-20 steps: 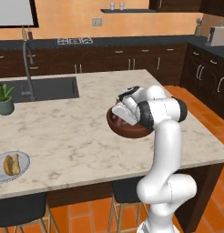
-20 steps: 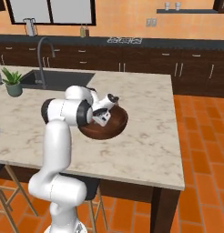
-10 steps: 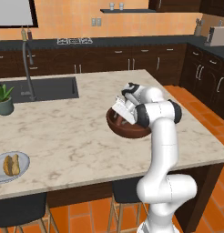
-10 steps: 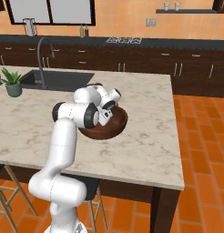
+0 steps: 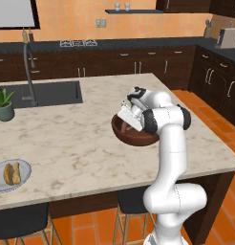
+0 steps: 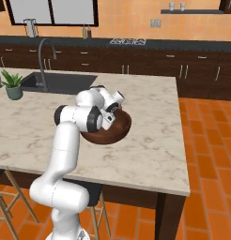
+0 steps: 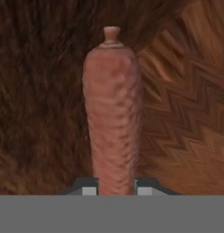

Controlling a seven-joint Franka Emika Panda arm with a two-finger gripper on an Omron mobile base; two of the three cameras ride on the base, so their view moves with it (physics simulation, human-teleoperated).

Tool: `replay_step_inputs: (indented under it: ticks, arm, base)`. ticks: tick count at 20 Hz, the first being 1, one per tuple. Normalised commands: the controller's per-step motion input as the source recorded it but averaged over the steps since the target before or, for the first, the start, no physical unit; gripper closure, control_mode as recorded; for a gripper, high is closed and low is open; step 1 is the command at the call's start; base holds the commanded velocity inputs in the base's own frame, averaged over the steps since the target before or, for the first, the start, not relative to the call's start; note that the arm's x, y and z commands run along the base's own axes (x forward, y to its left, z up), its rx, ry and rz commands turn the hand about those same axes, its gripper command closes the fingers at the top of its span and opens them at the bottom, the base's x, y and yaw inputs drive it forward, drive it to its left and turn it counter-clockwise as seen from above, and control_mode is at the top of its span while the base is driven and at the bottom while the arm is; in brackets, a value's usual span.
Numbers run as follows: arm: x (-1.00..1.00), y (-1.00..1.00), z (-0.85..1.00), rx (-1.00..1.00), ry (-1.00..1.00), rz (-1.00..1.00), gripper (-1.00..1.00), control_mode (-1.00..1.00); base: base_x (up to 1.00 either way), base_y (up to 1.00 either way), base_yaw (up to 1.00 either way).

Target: Place one bun and one sausage from the bowl on each plate.

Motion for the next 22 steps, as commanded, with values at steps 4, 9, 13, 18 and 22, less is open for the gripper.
replay_step_inputs:
  ticks: [4,9,13,18,22]
  arm:
    - [-1.00,0.47,-1.00,0.00,-0.44,0.00,1.00,-1.00]
    - [-1.00,0.77,-1.00,-0.02,-0.24,0.00,1.00,-1.00]
    - [-0.70,0.62,-0.91,0.02,0.11,0.00,1.00,-1.00]
    - [0.00,-0.04,0.16,0.11,0.16,0.00,1.00,-1.00]
    - [0.00,-0.06,0.84,0.15,0.05,0.00,1.00,-1.00]
  base:
    - [0.00,0.00,0.00]
    - [0.00,0.00,0.00]
    - [0.00,0.00,0.00]
    - [0.00,0.00,0.00]
    - [0.00,0.00,0.00]
